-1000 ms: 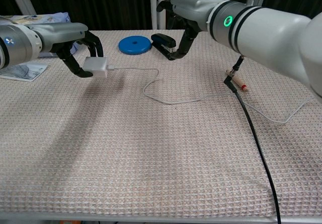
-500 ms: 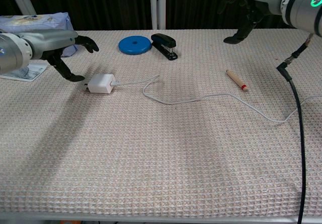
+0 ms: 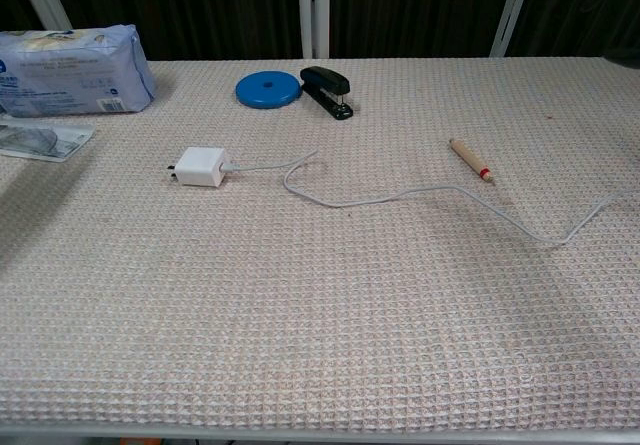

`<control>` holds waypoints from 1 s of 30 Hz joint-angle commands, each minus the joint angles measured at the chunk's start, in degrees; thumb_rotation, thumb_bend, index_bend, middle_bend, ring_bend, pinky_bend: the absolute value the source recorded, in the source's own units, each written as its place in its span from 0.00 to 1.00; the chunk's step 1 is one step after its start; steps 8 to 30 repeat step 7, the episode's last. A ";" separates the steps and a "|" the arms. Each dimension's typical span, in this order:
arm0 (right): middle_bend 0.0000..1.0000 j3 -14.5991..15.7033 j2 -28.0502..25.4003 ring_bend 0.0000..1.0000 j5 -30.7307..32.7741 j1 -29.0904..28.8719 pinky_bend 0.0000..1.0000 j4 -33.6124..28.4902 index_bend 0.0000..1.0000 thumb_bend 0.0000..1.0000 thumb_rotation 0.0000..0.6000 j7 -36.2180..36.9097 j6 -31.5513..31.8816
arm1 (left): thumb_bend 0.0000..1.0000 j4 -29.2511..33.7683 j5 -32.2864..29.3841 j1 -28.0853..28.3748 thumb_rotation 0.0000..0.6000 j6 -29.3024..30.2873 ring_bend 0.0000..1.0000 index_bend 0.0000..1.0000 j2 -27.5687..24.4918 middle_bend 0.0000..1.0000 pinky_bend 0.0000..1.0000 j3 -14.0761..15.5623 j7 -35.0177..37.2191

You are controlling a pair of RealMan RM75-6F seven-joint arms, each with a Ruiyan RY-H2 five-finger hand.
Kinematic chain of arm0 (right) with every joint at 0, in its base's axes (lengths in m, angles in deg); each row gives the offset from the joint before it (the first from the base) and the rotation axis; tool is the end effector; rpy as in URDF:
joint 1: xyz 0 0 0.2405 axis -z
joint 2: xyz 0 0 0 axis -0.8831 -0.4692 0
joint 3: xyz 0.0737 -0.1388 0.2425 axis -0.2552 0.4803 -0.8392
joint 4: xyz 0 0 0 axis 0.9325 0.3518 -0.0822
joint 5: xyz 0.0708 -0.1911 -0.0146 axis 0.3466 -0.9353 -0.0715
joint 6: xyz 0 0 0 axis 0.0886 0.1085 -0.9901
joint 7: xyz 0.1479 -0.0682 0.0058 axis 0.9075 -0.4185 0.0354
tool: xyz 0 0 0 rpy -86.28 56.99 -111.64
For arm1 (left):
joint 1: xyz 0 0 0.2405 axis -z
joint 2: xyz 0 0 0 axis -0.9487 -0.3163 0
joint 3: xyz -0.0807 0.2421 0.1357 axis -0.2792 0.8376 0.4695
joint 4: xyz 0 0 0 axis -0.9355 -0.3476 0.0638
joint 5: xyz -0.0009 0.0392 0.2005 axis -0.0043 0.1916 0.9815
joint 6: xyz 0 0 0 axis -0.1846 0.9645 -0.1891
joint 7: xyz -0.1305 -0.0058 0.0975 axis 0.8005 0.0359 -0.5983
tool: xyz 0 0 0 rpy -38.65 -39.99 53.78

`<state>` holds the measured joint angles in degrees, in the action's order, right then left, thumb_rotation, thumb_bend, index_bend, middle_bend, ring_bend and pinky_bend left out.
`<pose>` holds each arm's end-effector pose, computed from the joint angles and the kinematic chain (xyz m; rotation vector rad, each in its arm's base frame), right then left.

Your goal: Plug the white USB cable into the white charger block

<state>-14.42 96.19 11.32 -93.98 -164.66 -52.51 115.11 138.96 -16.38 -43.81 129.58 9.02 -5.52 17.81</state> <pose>-0.2258 -0.3375 0.1450 1.5499 -1.0437 1.0552 -0.3099 0.3292 0.1349 -1.4130 -0.9465 -0.8590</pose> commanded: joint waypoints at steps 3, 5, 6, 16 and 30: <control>0.24 4.49 -4.72 0.10 -10.61 9.40 0.14 2.87 0.12 0.24 1.00 9.60 7.94 | 0.24 1.76 5.13 -7.33 1.00 5.87 0.00 0.20 -3.77 0.17 0.01 3.35 5.42; 0.24 5.32 -4.96 0.10 -12.41 11.31 0.13 3.29 0.12 0.24 1.00 10.77 9.69 | 0.24 2.64 6.94 -9.59 1.00 7.86 0.00 0.20 -4.44 0.17 0.01 4.19 6.78; 0.24 5.67 -4.98 0.10 -13.28 12.03 0.13 3.49 0.12 0.24 1.00 11.19 10.37 | 0.24 3.07 7.67 -10.48 1.00 8.80 0.00 0.20 -4.63 0.17 0.01 4.47 6.90; 0.24 6.06 -4.97 0.10 -14.09 12.98 0.13 3.65 0.12 0.24 1.00 11.64 11.19 | 0.24 3.70 8.62 -11.65 1.00 10.14 0.00 0.20 -4.78 0.17 0.01 4.79 6.90; 0.24 6.06 -4.97 0.10 -14.09 12.98 0.13 3.65 0.12 0.24 1.00 11.64 11.19 | 0.24 3.70 8.62 -11.65 1.00 10.14 0.00 0.20 -4.78 0.17 0.01 4.79 6.90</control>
